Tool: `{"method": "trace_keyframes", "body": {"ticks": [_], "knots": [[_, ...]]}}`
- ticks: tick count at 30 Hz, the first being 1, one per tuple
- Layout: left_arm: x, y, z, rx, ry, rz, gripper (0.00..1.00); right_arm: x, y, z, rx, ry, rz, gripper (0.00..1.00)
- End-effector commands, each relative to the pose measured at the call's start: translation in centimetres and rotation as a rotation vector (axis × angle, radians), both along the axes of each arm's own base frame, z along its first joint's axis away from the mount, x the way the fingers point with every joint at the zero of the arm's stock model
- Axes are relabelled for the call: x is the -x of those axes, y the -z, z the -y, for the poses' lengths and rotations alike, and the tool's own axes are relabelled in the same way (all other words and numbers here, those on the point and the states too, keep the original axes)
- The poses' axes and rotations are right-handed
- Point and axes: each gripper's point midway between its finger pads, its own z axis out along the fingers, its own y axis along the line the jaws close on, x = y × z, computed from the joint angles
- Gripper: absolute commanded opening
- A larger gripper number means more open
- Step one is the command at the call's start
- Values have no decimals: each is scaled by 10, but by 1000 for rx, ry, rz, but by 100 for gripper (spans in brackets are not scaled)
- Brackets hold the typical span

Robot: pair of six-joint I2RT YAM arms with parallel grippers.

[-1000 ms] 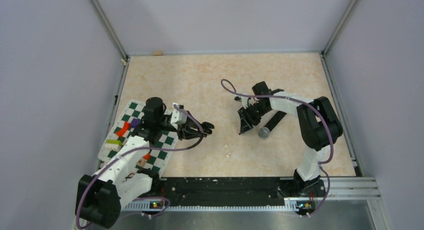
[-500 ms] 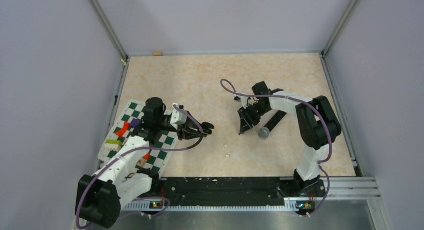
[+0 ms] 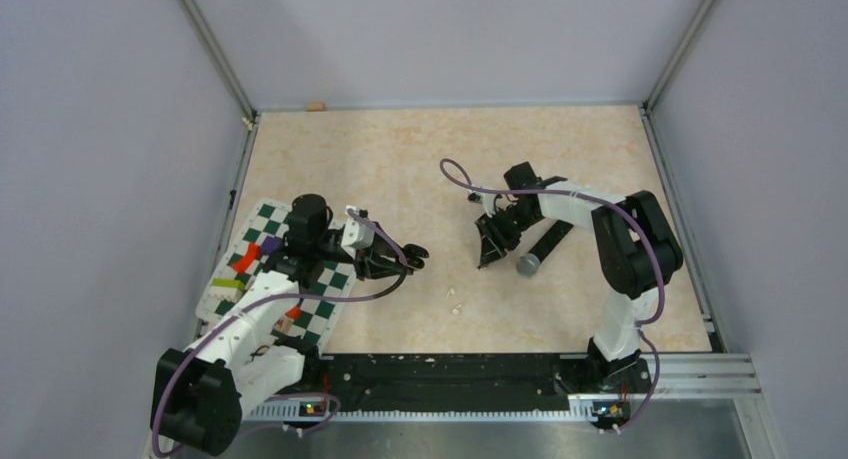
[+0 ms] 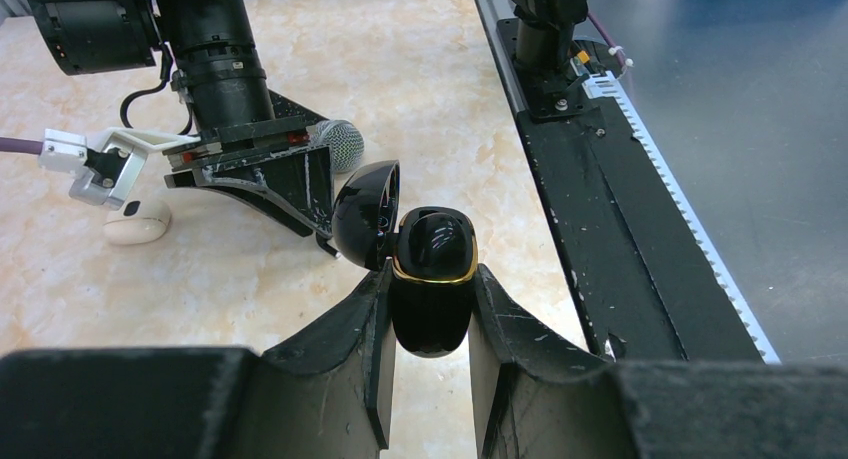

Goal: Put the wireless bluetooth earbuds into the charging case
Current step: Open the charging case.

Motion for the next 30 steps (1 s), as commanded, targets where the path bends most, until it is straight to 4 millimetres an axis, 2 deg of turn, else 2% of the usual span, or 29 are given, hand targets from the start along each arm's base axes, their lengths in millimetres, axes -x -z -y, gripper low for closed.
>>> {"method": "trace_keyframes", "body": {"ticks": [1,8,18,23,30], "knots": [[4,-14,0,27,31,67,0,13,27,18,124,-33,-29,42],[4,-13,0,26,30,69,0,15,28,20,133,-50,-17,40],[4,-14,0,27,32,72,0,20,25,17,118,-74,-14,29],[4,-13,0,26,32,69,0,19,10,7,59,-79,-10,25],[1,-11,1,22,24,64,0,4,-28,-4,-20,-69,114,17]]}}
